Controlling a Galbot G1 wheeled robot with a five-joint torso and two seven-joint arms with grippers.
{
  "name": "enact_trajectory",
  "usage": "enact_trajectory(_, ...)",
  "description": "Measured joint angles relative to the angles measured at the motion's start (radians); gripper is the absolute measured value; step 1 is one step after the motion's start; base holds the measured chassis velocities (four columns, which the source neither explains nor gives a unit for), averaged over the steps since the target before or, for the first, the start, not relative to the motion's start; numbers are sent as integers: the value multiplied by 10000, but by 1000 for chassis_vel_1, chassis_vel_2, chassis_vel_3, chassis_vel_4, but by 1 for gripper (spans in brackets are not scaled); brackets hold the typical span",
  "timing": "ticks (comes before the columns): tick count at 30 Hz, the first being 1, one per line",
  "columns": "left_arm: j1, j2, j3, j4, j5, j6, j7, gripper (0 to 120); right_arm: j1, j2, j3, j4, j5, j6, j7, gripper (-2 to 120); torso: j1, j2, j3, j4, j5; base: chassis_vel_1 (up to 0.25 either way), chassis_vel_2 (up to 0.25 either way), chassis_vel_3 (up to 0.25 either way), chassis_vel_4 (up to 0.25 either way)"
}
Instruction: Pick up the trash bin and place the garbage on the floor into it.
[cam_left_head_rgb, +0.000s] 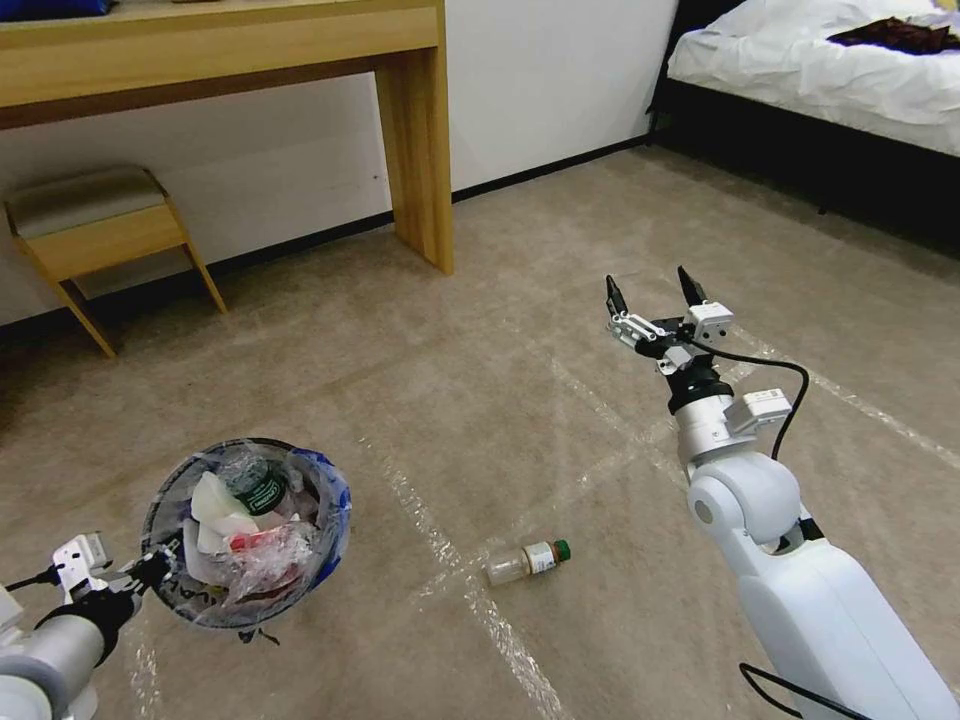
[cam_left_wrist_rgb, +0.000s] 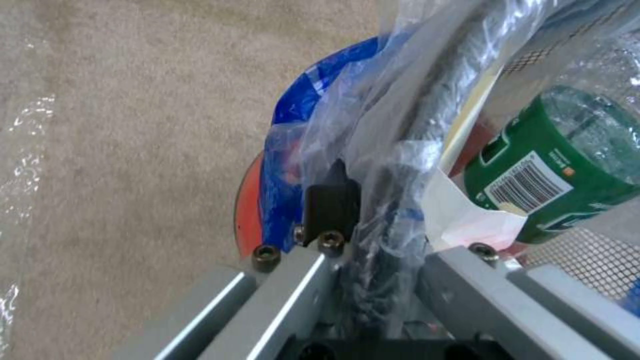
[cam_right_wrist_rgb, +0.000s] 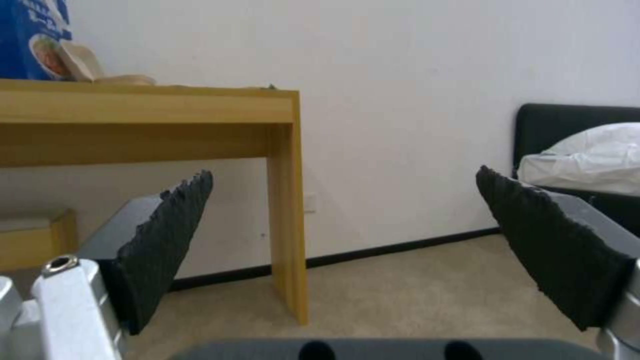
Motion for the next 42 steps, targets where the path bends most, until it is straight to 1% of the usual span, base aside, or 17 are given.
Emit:
enact_trajectory(16, -20, 26, 10, 145, 19, -9, 2, 0, 629, -434, -1212, -380, -35, -64, -182, 100, 0, 0, 0, 0, 0, -19, 13, 17, -15)
enact_trajectory(18, -36, 29, 16, 167, 19, -10, 3, 0, 748, -683, -1531, -393, 50, -565, -47, 100, 1, 0, 0, -1, 1, 0, 0, 0, 0)
enact_trajectory(20, -58, 33, 49, 184, 23, -9, 2, 0, 950, -1284, -2113, -277, 536, -2218, 195, 100, 0, 0, 1, 1, 4, 0, 0, 0, 0)
enact_trajectory(21, -58, 33, 49, 184, 23, -9, 2, 0, 950, -1284, -2113, -277, 536, -2218, 195, 100, 0, 0, 1, 1, 4, 0, 0, 0, 0)
enact_trajectory(22, -89, 56, 83, 189, 22, -9, 0, 0, 1019, -1501, -2232, -173, 791, -2916, 213, 100, 0, 0, 1, 2, 2, 0, 0, 0, 0)
enact_trajectory(23, -151, 106, 138, 212, 21, -10, -4, 0, 1131, -1825, -2365, 18, 1276, -4124, 157, 100, 0, 0, 0, -1, 0, 0, 0, 0, 0)
enact_trajectory(24, -151, 106, 138, 212, 21, -10, -4, 0, 1131, -1825, -2365, 18, 1276, -4124, 157, 100, 0, 0, 0, -1, 0, 0, 0, 0, 0)
enact_trajectory(25, -183, 148, 187, 251, 17, -11, -5, 0, 1387, -2196, -2570, 169, 1943, -5623, -165, 100, 1, 0, 0, -5, 2, 0, 0, 0, 0)
enact_trajectory(27, -195, 184, 249, 318, 21, -9, -8, 0, 1853, -2586, -3017, 156, 2337, -6882, -844, 100, 1, 0, 1, -3, -2, 0, 0, 0, 0)
enact_trajectory(28, -195, 184, 249, 318, 21, -9, -8, 0, 1853, -2586, -3017, 156, 2337, -6882, -844, 100, 1, 0, 1, -3, -2, 0, 0, 0, 0)
enact_trajectory(31, -153, 194, 255, 322, 35, -9, 15, 0, 2785, -3037, -4171, -183, 1788, -7539, -2782, 100, 0, 1, 0, 0, 0, 0, 0, 0, 0)
enact_trajectory(34, -144, 190, 251, 322, 34, -9, 23, 0, 3047, -3127, -4555, -341, 1321, -7535, -3535, 100, 1, 0, 1, 0, 0, 0, 0, 0, 0)
enact_trajectory(35, -129, 184, 235, 322, 41, -9, 25, 0, 3381, -3220, -4987, -592, 567, -7384, -4811, 100, 0, 0, 0, 0, 1, 0, 0, 0, 0)
enact_trajectory(36, -128, 181, 231, 320, 43, -9, 24, 0, 3482, -3237, -5106, -673, 313, -7301, -5193, 100, 0, 0, 0, -1, 1, 0, 0, 0, 0)
enact_trajectory(37, -117, 144, 213, 306, 45, -10, 27, 0, 3942, -3315, -5699, -1122, -1384, -6602, -6889, 100, 1, 0, 1, -1, 0, 0, 0, 0, 0)
enact_trajectory(38, -117, 144, 213, 306, 45, -10, 27, 0, 3942, -3315, -5699, -1122, -1384, -6602, -6889, 100, 1, 0, 1, -1, 0, 0, 0, 0, 0)
enact_trajectory(42, -20, 64, 162, 245, 75, -10, 44, 0, 4740, -3318, -6766, -1904, -3769, -5140, -8235, 100, 0, 0, 0, 0, 0, 0, 0, 0, 0)
